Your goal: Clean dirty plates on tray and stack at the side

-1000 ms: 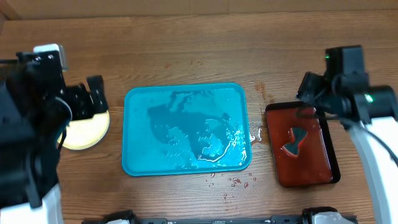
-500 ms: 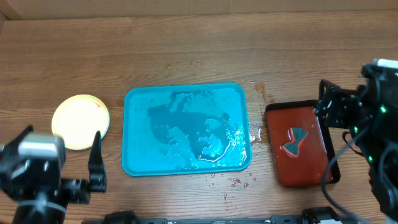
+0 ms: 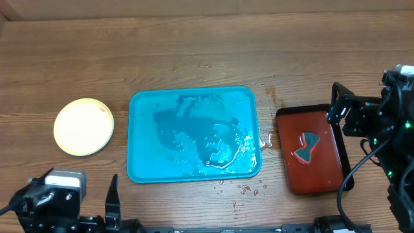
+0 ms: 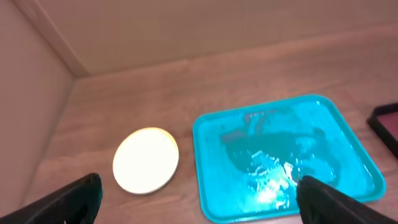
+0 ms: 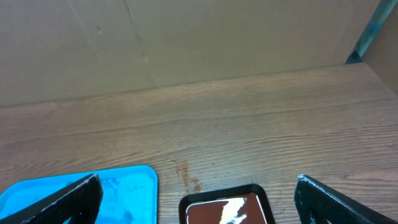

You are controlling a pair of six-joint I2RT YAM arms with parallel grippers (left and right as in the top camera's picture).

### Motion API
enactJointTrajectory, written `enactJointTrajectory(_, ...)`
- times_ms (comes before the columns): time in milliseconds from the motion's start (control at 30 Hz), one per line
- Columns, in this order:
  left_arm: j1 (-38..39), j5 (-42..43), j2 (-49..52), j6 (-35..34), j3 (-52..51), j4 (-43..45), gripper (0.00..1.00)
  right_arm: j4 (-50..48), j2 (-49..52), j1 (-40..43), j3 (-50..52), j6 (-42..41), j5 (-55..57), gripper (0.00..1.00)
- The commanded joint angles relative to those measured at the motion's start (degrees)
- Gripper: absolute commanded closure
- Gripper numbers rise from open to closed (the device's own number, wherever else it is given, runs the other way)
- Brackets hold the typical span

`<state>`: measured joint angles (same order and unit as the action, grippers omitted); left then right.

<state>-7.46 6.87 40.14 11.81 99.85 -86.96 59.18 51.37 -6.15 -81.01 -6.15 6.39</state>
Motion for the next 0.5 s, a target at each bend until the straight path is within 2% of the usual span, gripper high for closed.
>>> enactJointTrajectory(0,0.4,0.5,-0.3,0.9,0.3,-1.2,0.0,0.1,-0.3,-0.3,-1.1,0.4,0.2,0.0)
enactJointTrajectory(467,0.4,0.5,-0.3,0.9,0.3,-2.3,0.0,1.8,-0.2,-0.3,-1.1,0.2,0.0,0.0)
